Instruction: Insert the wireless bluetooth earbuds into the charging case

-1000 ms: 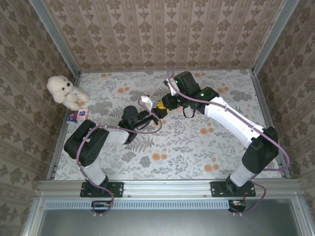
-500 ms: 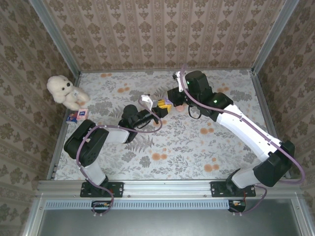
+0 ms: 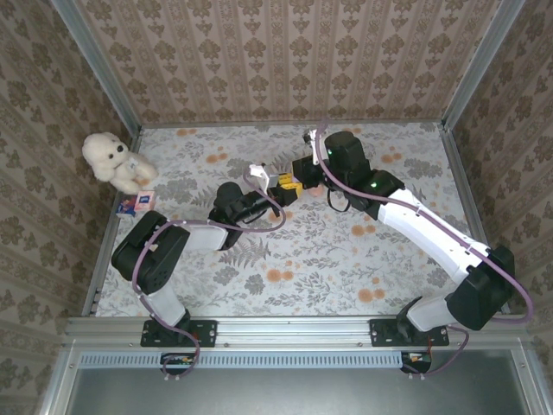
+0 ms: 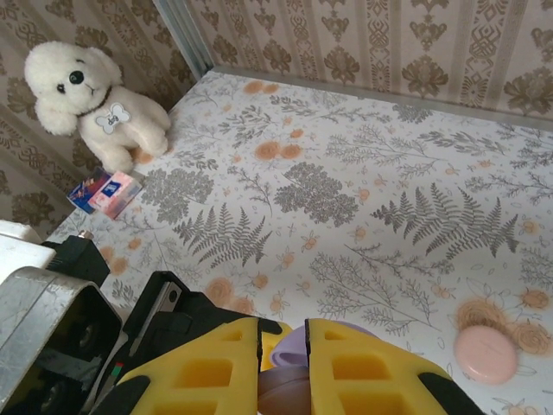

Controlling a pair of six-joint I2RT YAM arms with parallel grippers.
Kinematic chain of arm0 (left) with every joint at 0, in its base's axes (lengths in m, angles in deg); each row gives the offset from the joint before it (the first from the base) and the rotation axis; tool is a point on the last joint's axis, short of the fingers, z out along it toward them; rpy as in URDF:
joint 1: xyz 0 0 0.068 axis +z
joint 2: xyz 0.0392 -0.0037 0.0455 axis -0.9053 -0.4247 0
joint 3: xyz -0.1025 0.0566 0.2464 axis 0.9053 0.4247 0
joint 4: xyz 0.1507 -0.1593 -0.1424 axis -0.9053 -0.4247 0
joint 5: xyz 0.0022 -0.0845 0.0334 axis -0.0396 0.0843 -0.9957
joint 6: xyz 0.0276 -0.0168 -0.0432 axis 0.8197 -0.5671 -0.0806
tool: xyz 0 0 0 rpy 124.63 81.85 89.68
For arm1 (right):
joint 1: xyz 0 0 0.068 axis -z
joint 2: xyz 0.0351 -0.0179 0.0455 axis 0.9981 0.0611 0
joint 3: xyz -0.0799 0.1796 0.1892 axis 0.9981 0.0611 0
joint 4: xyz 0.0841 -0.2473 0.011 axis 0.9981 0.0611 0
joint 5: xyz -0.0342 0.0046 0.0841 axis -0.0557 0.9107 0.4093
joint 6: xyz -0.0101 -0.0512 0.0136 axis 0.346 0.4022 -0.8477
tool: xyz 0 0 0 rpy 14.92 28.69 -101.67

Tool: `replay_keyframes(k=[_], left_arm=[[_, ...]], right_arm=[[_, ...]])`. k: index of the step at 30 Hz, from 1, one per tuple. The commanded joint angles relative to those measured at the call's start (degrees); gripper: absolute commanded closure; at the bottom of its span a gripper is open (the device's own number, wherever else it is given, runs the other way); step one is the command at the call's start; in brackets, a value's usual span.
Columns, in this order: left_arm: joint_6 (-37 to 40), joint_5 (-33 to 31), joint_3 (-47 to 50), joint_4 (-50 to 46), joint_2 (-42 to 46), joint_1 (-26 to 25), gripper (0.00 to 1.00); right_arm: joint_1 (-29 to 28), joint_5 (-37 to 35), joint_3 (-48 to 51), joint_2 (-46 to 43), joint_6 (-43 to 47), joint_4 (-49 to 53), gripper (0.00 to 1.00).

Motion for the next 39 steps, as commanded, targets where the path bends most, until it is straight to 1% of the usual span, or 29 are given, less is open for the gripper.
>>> replay_keyframes(k=[1, 16, 23, 31, 39], left_arm=[[-1.4, 1.4, -1.6, 2.4, 1.6, -0.4, 1.0], [-1.5, 1.4, -1.8, 2.4, 2.1, -0.6, 1.0], [-1.5, 1.5, -1.9, 2.4, 2.2, -0.7, 1.0], [-1.3, 1.5, -2.1, 2.4, 2.2, -0.6, 1.0], [-1.0, 1.4, -2.0, 2.4, 2.5, -0.7, 1.0]], right_arm=[[-0.1, 0.1, 1.0, -0.7, -1.2, -2.4, 0.84], [-0.5, -2.8, 3.5, 0.2, 0.4, -3.0, 0.85], [-1.0, -2.9, 3.3, 1.0, 1.5, -2.4, 0.85], [-3.2, -4.8, 3.0, 1.9, 4.6, -0.3, 0.85], [-4.2, -6.9, 4.4, 1.6, 5.2, 0.1, 0.86]])
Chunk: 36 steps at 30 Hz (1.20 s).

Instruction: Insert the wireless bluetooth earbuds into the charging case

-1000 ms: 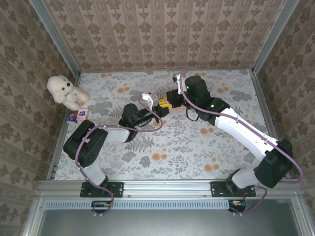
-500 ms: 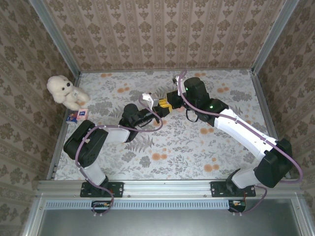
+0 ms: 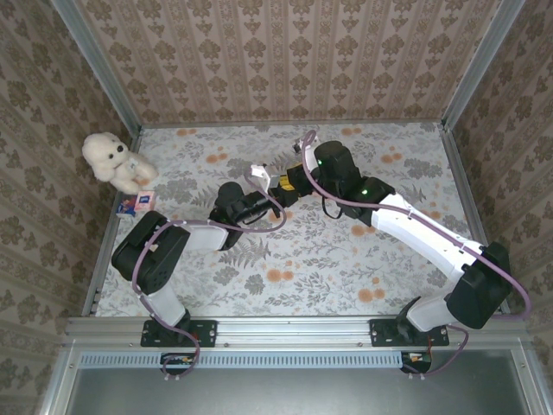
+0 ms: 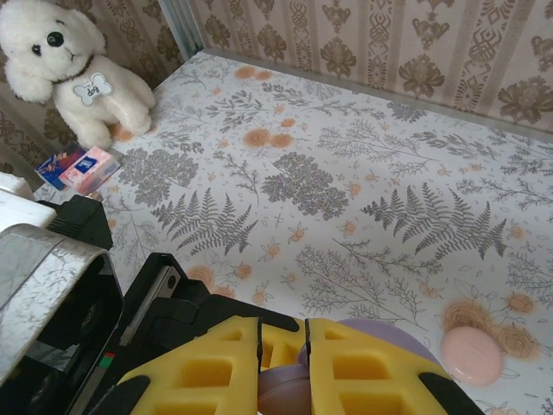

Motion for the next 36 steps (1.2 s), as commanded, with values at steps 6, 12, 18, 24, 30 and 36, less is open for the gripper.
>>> replay_keyframes(k=[6, 12, 18, 24, 30, 36], left_arm=[[-0.3, 1.1, -2.1, 3.9, 2.2, -0.3, 1.0], [-0.3, 1.6, -2.3, 3.9, 2.2, -0.3, 1.0], [-0.2, 2.1, -2.1, 3.9, 2.3, -0.3, 1.0], [0.0, 2.1, -1.9, 3.9, 2.7, -0.3, 1.0], [0.0, 2.1, -1.9, 4.0, 2.9, -0.3, 1.0], [0.0, 2.1, -2.1, 3.9, 3.3, -0.3, 1.0]], right_arm=[[-0.5, -5.1, 1.6, 0.2, 1.0, 2.6, 0.86], [-0.3, -6.0, 0.1, -0.4, -1.0, 2.0, 0.86], [0.0, -6.9, -1.0, -0.4, -2.1, 1.4, 0.86], [0.3, -6.9, -0.6, -0.2, -2.0, 1.7, 0.86], [0.3, -6.2, 0.8, -0.6, -0.3, 2.0, 0.87], [-0.2, -5.1, 2.9, -1.6, 2.6, 1.6, 0.87]])
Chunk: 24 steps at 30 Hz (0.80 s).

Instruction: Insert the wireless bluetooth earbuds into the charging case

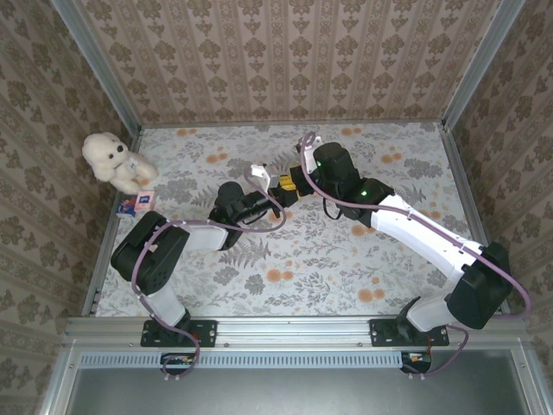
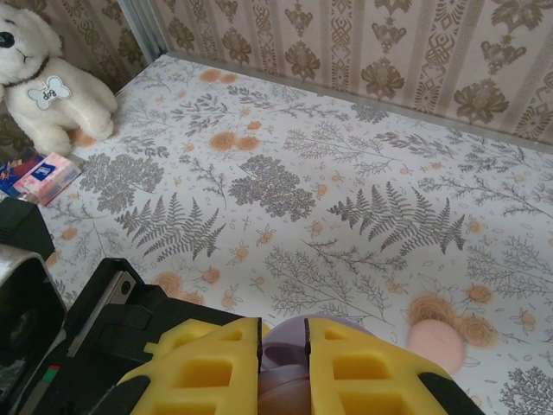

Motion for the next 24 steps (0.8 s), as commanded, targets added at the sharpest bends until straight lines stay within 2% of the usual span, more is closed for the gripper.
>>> replay_keyframes(k=[1, 10, 17, 20, 24], left_arm=[[0.0, 1.7, -2.0, 4.5, 2.9, -0.4, 1.0], [-0.1, 1.6, -2.3, 4.4, 3.0, -0.4, 1.0], [-0.2, 1.6, -2.4, 4.3, 2.7, -0.6, 1.0], [-0.2, 1.5, -2.3, 4.3, 2.9, -0.7, 1.0], [-0.1, 1.5, -2.2, 4.3, 3.0, -0.7, 1.0]], right_arm=[[-0.2, 0.0, 2.3, -1.4, 2.5, 1.5, 0.87], [-0.4, 0.3, 4.1, -1.6, 1.2, 1.3, 0.87], [-0.4, 4.0, 1.5, 0.4, -0.9, 3.5, 0.87], [-0.5, 3.5, 0.2, 1.1, -1.2, 4.7, 0.83], [-0.3, 3.1, -2.4, 1.4, -2.5, 6.7, 0.69]])
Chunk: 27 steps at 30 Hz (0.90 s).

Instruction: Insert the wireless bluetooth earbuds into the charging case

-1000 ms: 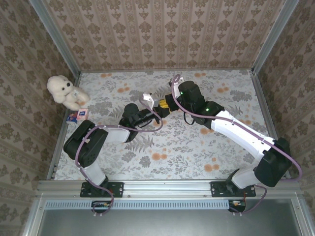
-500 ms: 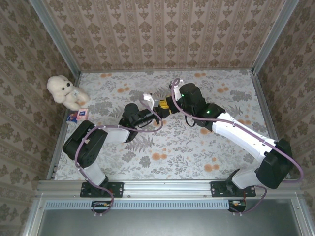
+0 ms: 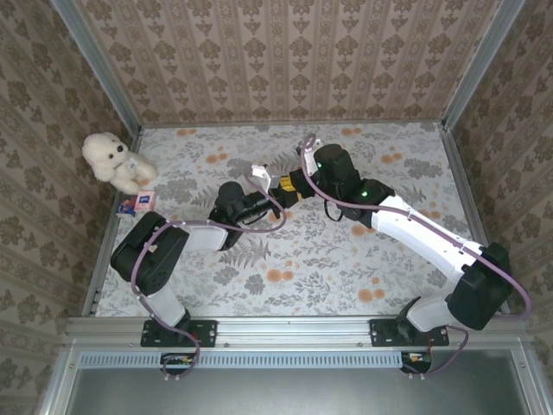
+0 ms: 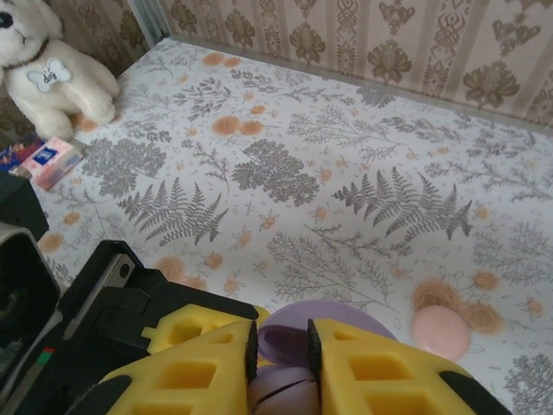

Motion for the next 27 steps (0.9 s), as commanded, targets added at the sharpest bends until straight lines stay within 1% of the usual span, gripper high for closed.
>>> replay_keyframes(k=[1, 10, 16, 19, 21, 25, 27], left_arm=[[-0.1, 1.1, -2.2, 5.1, 2.9, -0.5, 1.0], [0.1, 0.9, -1.9, 5.1, 2.9, -0.5, 1.0], [0.5, 0.9, -1.7, 5.1, 2.8, -0.4, 1.0], [0.5, 1.2, -1.6, 5.1, 2.6, -0.4, 1.0], [0.6, 1.3, -1.6, 5.1, 2.6, -0.4, 1.0], [0.7, 1.9, -1.8, 5.1, 2.2, -0.4, 1.0], [0.6, 2.0, -1.9, 5.1, 2.1, -0.4, 1.0]], right_arm=[[-0.1, 1.4, -2.9, 1.2, -2.2, 5.3, 0.65], [1.8, 2.6, -7.8, 0.0, -5.3, 6.9, 0.49], [4.3, 5.2, -10.9, -1.3, -8.9, 8.0, 0.45], [6.7, 6.4, -14.9, 0.8, -11.1, 12.6, 0.46], [8.0, 6.7, -18.7, 3.4, -11.7, 17.6, 0.46], [10.8, 9.1, -28.2, 11.6, -11.6, 28.7, 0.47], [11.8, 10.7, -31.6, 15.1, -11.5, 31.8, 0.48]])
